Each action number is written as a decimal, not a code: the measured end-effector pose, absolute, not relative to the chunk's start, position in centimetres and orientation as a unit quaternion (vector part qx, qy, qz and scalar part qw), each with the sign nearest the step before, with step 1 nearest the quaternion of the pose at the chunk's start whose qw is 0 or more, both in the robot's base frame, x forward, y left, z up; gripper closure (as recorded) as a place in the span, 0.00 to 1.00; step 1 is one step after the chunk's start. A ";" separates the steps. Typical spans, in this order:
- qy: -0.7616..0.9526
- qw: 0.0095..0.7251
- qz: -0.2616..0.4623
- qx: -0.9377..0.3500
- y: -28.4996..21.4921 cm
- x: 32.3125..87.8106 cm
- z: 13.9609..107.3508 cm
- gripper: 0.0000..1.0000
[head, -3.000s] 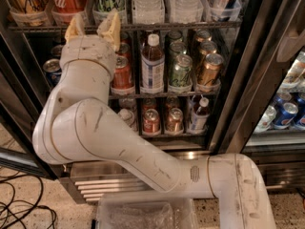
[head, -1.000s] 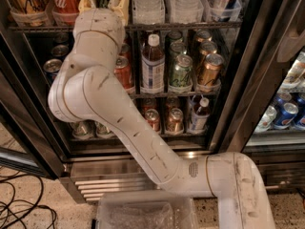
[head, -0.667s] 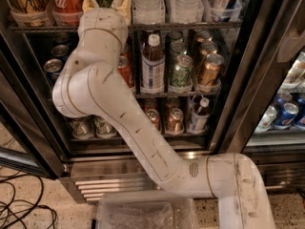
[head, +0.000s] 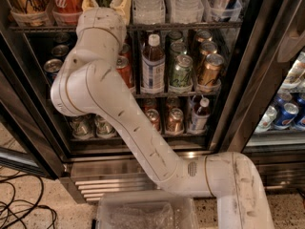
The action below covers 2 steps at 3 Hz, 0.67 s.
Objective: Pick green can from top shelf of fridge
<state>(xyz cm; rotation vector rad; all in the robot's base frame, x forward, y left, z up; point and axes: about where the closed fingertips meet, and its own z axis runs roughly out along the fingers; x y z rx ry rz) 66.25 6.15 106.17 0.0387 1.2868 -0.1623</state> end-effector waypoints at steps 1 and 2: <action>0.599 0.797 -0.076 0.018 6.5 66.2 106.2 0.70; 0.593 0.803 -0.069 0.009 6.1 66.3 106.1 0.93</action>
Offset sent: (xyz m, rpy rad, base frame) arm 0.0026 -0.0088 -0.0040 -0.0308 -0.0685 0.0881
